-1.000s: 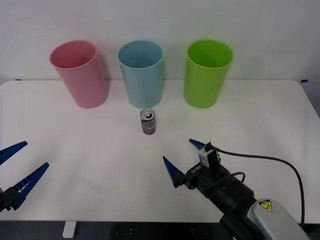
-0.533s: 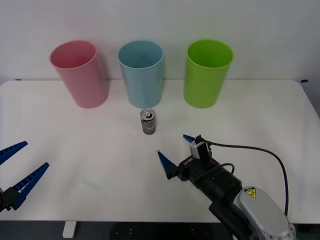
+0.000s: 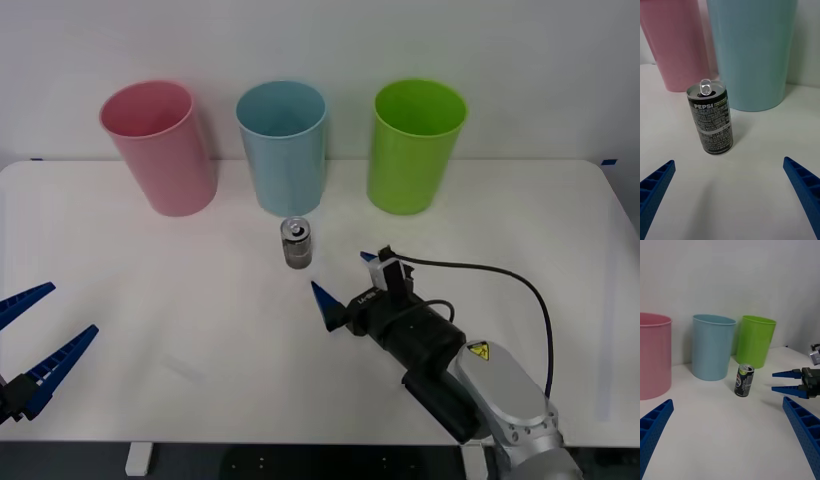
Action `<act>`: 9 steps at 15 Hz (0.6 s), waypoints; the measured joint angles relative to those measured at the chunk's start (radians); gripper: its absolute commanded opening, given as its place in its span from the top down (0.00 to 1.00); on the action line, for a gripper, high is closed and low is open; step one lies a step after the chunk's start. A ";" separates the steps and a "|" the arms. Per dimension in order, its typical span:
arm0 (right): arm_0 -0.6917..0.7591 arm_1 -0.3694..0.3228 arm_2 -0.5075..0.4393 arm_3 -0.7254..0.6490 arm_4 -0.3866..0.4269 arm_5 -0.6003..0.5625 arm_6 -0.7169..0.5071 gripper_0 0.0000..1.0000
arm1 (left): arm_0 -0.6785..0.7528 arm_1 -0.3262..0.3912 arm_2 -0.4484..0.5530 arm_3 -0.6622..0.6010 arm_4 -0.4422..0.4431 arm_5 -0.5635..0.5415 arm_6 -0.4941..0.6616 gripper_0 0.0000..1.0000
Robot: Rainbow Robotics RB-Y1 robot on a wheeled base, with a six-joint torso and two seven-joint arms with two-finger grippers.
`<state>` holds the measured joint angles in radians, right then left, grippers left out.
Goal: Grasp the object on the table and drop it into the matching bin: aluminum can to the light blue bin, PET bottle to the pink bin.
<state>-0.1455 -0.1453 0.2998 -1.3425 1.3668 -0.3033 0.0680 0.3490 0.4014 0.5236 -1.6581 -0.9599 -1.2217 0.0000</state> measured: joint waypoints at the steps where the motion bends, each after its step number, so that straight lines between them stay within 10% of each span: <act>1: -0.022 0.006 -0.003 0.024 0.000 0.001 -0.001 0.00 | 0.000 0.000 0.000 0.000 0.000 0.000 0.000 0.00; 9: -0.145 0.038 0.006 0.149 -0.010 0.000 0.002 0.00 | 0.000 0.000 0.000 0.000 0.000 0.000 0.000 0.00</act>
<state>-0.2908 -0.1070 0.3060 -1.1932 1.3567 -0.3029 0.0700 0.3490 0.4014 0.5236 -1.6581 -0.9599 -1.2217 0.0000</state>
